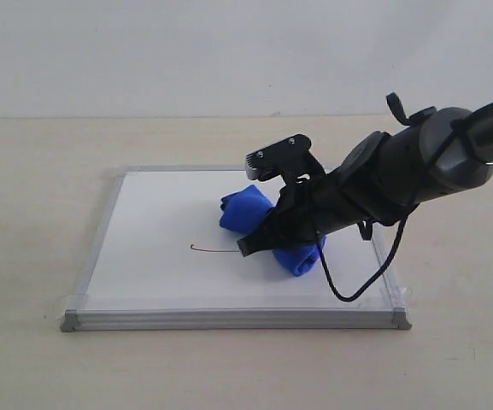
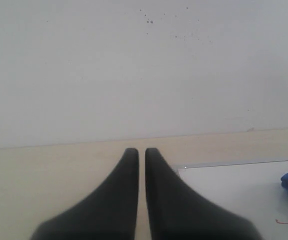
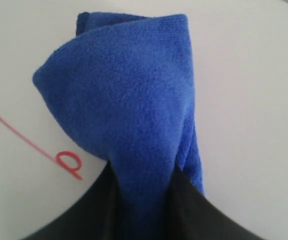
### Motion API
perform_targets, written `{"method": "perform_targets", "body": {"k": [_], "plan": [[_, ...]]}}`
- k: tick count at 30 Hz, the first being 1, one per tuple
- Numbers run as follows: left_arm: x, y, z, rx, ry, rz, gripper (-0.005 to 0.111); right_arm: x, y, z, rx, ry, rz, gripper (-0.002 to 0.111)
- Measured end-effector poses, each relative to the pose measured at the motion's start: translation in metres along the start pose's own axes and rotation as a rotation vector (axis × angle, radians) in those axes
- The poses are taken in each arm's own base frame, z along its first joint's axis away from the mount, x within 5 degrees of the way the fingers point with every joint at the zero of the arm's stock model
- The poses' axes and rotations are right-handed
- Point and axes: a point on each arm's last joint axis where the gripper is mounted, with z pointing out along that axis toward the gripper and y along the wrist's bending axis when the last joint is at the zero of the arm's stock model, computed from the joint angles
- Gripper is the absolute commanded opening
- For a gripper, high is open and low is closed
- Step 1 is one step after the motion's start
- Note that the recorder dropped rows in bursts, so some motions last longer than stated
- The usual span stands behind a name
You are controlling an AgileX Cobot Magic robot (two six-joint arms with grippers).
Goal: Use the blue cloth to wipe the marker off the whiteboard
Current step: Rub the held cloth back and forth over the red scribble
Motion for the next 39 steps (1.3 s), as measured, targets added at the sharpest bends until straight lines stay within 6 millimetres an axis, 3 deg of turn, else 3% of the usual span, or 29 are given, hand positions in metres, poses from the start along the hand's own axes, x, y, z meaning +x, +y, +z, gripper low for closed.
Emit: {"method": "perform_targets", "body": {"k": [11,16,22,25,30,37,39], "plan": [[0.0,0.0,0.0,0.0,0.0,0.0,0.004,-0.001,0.078,-0.006,-0.313,0.086,-0.179,0.0],[0.0,0.0,0.0,0.0,0.0,0.0,0.004,-0.008,0.067,0.0,-0.152,0.006,-0.179,0.0],[0.0,0.0,0.0,0.0,0.0,0.0,0.004,-0.016,0.016,0.007,0.075,-0.084,-0.076,0.0],[0.0,0.0,0.0,0.0,0.0,0.0,0.004,-0.015,0.008,0.008,0.088,-0.08,-0.052,0.0],[0.0,0.0,0.0,0.0,0.0,0.0,0.004,-0.013,0.023,0.01,-0.028,-0.023,-0.066,0.0],[0.0,0.0,0.0,0.0,0.0,0.0,0.004,-0.019,0.076,0.01,-0.28,0.057,-0.178,0.0],[0.0,0.0,0.0,0.0,0.0,0.0,0.004,-0.023,0.075,0.011,-0.242,0.043,-0.194,0.0]]}}
